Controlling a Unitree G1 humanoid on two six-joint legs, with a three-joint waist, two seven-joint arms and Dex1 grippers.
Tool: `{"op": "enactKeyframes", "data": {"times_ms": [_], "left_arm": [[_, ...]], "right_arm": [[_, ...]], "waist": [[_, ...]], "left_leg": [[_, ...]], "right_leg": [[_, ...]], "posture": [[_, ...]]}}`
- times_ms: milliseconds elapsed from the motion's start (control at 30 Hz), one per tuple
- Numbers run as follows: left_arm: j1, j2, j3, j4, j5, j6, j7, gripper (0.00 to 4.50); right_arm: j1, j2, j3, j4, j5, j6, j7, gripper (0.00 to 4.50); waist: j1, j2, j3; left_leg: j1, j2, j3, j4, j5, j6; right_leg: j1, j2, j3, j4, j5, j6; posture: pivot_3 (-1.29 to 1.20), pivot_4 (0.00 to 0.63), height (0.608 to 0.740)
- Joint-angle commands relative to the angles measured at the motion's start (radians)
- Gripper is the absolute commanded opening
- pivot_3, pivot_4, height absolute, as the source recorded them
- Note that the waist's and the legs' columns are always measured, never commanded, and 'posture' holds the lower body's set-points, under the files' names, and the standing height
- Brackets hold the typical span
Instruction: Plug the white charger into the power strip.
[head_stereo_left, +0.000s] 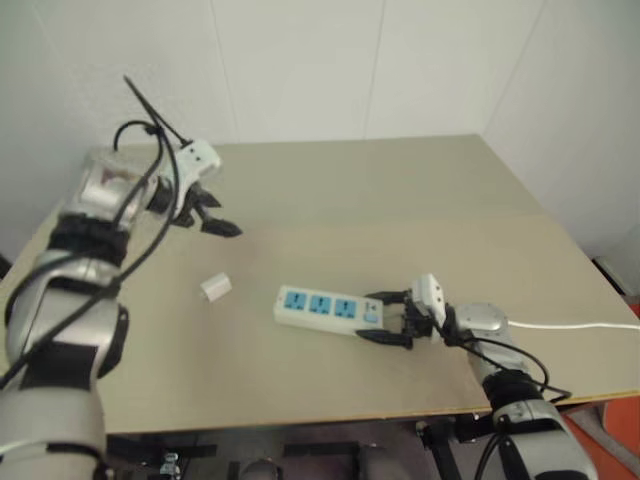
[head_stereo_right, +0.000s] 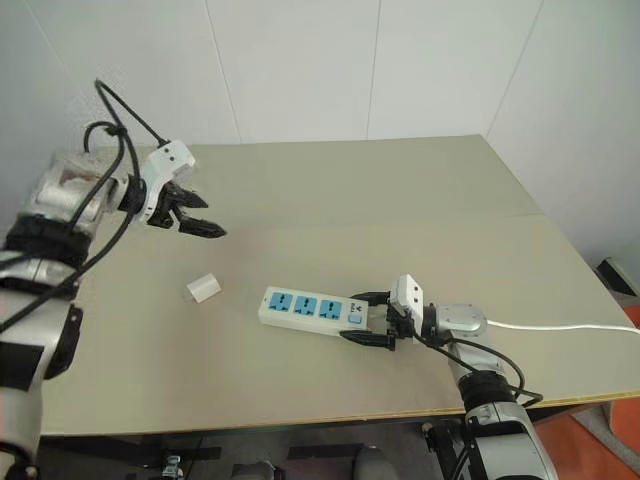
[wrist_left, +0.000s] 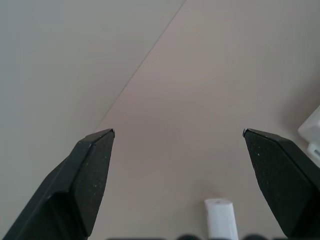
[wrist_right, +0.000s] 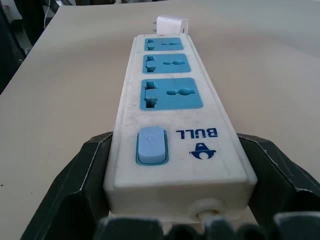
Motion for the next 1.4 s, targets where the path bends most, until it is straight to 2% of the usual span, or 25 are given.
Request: {"op": "enactKeyframes", "data": {"times_ms": [33,167,367,833,1400], "left_arm": [[-0.079,-0.03,-0.055,0.144,0.103,-0.064,-0.065,4.5],[-0.129,-0.105,-0.088,0.264,0.183,-0.104,-0.073,4.5],[-0.168,-0.181,-0.076,0.328,0.228,-0.133,-0.103,4.5],[-0.126,-0.203,-0.083,0.352,0.316,-0.16,-0.164,4.5],[-0.064,-0.216,-0.087,0.346,0.382,-0.196,-0.148,4.5]], "right_arm": [[0.006,0.019,0.01,-0.038,0.015,-0.013,-0.005,3.41],[0.011,0.03,0.018,-0.037,0.007,-0.022,-0.014,3.41],[0.023,0.025,0.024,-0.046,-0.003,-0.03,-0.036,3.41],[0.035,0.02,0.035,-0.06,-0.019,-0.034,-0.077,3.41],[0.046,0.025,0.04,-0.044,-0.032,-0.058,-0.103,3.41]], "waist": [[0.001,0.0,0.0],[0.005,-0.001,0.0],[0.004,-0.001,0.0],[0.003,-0.001,0.001],[0.002,-0.001,0.0]], "left_leg": [[-0.001,0.0,0.0,0.0,0.0,0.0],[-0.012,0.0,-0.001,0.002,0.001,-0.002],[-0.012,-0.001,-0.001,0.002,0.002,-0.003],[-0.012,-0.001,-0.001,0.002,0.002,-0.003],[-0.011,-0.001,-0.001,0.002,0.002,-0.003]], "right_leg": [[-0.001,0.0,0.0,0.0,0.0,0.0],[-0.012,-0.001,0.0,0.004,0.001,0.0],[-0.012,-0.001,0.0,0.009,0.001,0.0],[-0.012,-0.001,0.0,0.01,0.001,0.0],[-0.011,-0.001,0.0,0.011,0.001,0.0]], "posture": [[0.0,0.15,0.74],[0.0,0.15,0.74],[0.0,0.15,0.74],[0.0,0.15,0.74],[0.0,0.15,0.74]]}}
